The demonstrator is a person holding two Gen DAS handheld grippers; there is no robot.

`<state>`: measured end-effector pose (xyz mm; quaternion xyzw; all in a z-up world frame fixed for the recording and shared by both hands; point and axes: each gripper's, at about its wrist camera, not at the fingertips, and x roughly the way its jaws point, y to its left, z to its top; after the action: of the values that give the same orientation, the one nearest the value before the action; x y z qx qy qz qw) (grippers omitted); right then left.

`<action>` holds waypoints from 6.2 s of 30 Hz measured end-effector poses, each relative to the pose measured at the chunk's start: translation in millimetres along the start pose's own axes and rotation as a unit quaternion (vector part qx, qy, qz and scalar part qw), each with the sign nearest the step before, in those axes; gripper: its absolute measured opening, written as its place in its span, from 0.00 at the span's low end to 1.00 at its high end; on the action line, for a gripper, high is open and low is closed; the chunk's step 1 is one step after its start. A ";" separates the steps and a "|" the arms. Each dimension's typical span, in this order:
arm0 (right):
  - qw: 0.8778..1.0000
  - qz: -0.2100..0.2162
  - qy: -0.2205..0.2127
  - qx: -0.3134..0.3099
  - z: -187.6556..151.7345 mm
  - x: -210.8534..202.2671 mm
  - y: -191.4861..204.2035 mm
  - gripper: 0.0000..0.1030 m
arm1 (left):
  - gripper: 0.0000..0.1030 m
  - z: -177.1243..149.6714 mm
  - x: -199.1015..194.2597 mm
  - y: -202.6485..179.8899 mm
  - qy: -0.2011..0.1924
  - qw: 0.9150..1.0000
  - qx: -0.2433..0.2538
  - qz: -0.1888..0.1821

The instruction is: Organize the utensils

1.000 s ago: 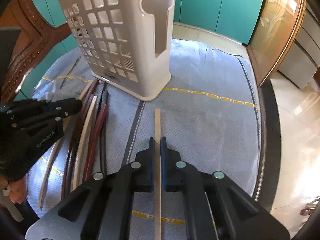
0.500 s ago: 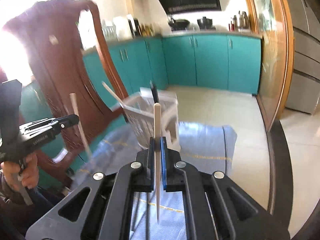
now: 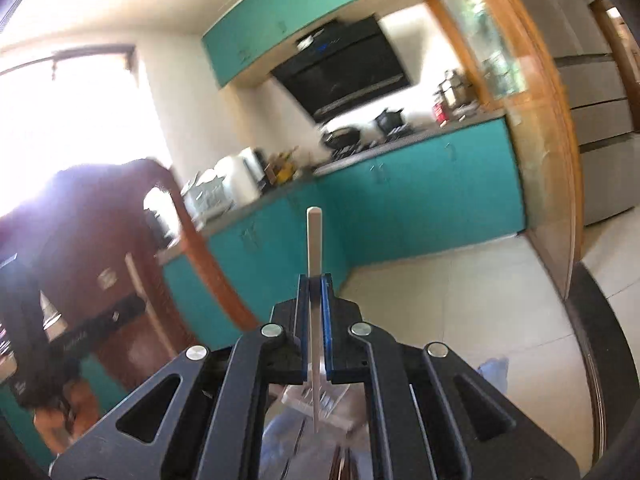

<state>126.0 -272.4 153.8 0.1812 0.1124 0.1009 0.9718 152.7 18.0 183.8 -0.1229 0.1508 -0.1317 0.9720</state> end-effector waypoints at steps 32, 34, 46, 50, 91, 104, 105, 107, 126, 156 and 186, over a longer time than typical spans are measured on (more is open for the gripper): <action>0.990 -0.035 0.060 -0.123 -95.7 29.3 -1.6 0.43 | 0.04 -138.4 97.4 4.9 0.103 0.991 0.052 0.068; 0.990 -0.039 0.045 -0.125 -98.9 12.3 -8.7 0.48 | 0.04 -142.7 88.9 8.2 0.103 0.991 0.056 0.068; 0.951 -0.121 0.283 -0.017 -206.8 15.5 -92.5 0.54 | 0.21 -184.7 53.8 34.0 0.141 0.977 0.096 0.131; 0.930 -0.131 0.333 -0.085 -238.2 29.5 -71.0 0.54 | 0.25 -189.6 49.2 39.4 0.148 0.975 0.095 0.138; 0.909 -0.064 0.412 0.009 -283.4 9.2 -74.8 0.06 | 0.34 -215.1 47.3 56.2 0.192 0.962 0.110 0.162; 0.907 -0.001 0.421 -0.031 -295.1 -0.7 -47.5 0.07 | 0.38 -221.4 46.0 52.0 0.194 0.960 0.121 0.159; 0.907 0.002 0.419 -0.033 -295.1 -0.4 -44.8 0.07 | 0.38 -221.7 46.0 52.3 0.195 0.960 0.121 0.160; 0.909 0.002 0.415 -0.033 -293.5 -0.1 -43.2 0.14 | 0.39 -222.0 46.3 53.4 0.197 0.960 0.119 0.160; 0.916 -0.034 0.399 -0.016 -288.4 7.7 -51.9 0.42 | 0.44 -227.1 49.4 50.1 0.206 0.958 0.122 0.160; 0.932 -0.055 0.342 -0.103 -247.2 30.5 -22.3 0.45 | 0.56 -232.3 53.9 62.3 0.233 0.953 0.094 0.168; 0.900 -0.063 0.418 -0.109 -271.1 62.9 -63.9 0.08 | 0.39 -298.7 144.6 24.8 0.366 0.920 0.089 0.109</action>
<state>126.8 -226.6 -128.0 0.0082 0.5078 0.1171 0.8535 193.9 -60.7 -136.9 0.0383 0.4957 -0.0738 0.8645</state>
